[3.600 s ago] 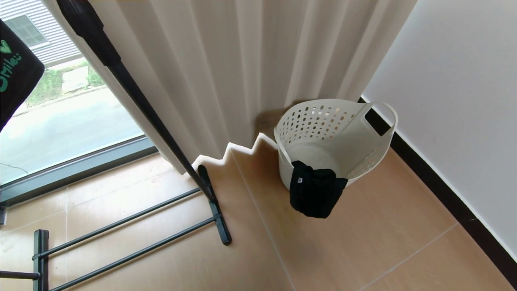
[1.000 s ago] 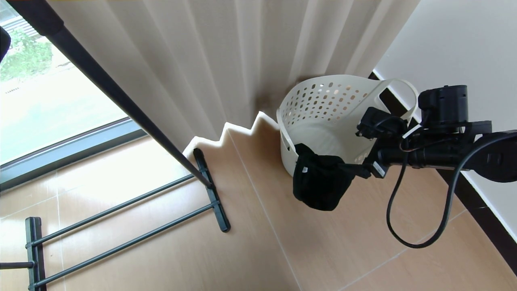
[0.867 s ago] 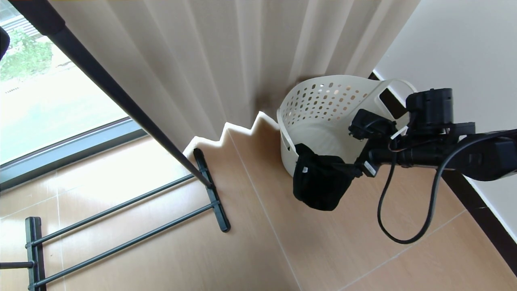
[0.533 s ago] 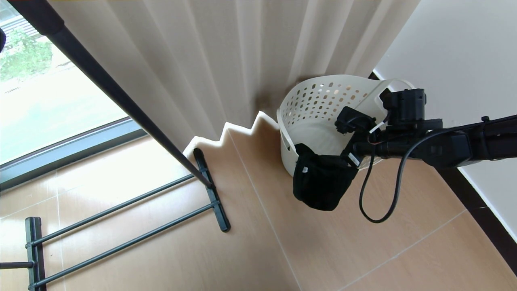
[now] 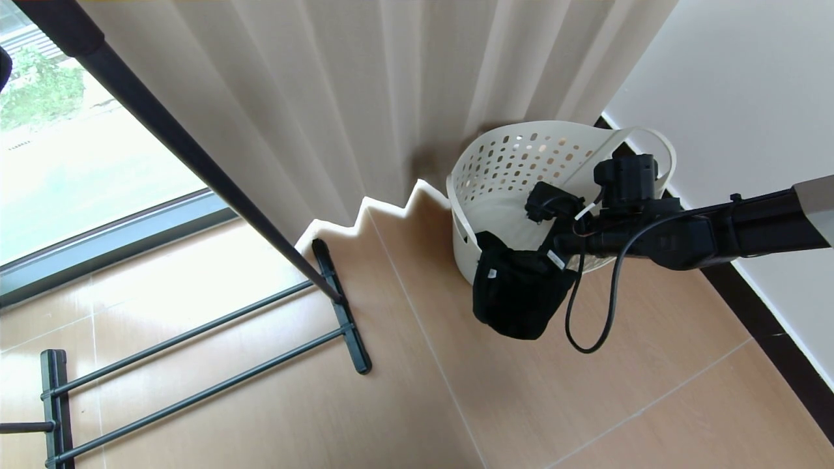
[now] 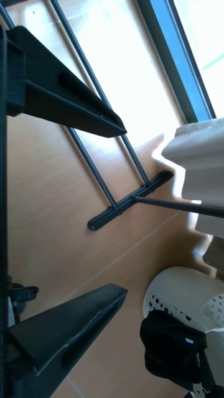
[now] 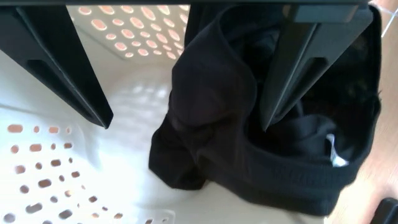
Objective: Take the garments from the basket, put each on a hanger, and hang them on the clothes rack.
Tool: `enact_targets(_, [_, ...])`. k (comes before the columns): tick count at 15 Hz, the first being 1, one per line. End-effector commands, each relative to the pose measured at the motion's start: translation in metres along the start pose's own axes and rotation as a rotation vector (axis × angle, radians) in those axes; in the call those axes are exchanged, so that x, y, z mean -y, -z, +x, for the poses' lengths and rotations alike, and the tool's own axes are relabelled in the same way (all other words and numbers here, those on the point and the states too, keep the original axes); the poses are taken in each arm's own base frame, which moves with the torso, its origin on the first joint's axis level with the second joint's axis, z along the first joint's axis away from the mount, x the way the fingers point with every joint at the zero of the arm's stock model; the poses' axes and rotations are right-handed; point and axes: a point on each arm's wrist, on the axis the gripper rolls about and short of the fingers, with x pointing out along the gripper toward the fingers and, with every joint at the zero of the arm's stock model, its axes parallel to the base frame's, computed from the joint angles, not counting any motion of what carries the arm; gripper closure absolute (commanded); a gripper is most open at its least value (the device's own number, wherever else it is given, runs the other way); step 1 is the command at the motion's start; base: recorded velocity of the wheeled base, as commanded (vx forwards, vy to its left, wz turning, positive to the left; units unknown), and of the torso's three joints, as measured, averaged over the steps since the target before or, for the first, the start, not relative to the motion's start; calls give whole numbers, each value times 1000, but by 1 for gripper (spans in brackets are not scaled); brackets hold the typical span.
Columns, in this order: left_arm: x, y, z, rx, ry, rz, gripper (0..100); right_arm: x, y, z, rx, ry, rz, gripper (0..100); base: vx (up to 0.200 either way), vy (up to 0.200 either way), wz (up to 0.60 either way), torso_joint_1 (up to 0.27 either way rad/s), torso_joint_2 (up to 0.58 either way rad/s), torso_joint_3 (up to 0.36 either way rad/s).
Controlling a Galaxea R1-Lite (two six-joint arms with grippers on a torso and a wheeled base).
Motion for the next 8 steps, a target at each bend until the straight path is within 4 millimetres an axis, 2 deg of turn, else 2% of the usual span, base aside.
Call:
enact_targets(1, [0,0,0,-1,-1,0,0,0,3,10,-18,12,0,0,0,0,0,0,0,0])
enact_targets(8, [0,0,0,-1,0,1,0,8,0,17,-9,42,2,0,0,0,0,0,0,0])
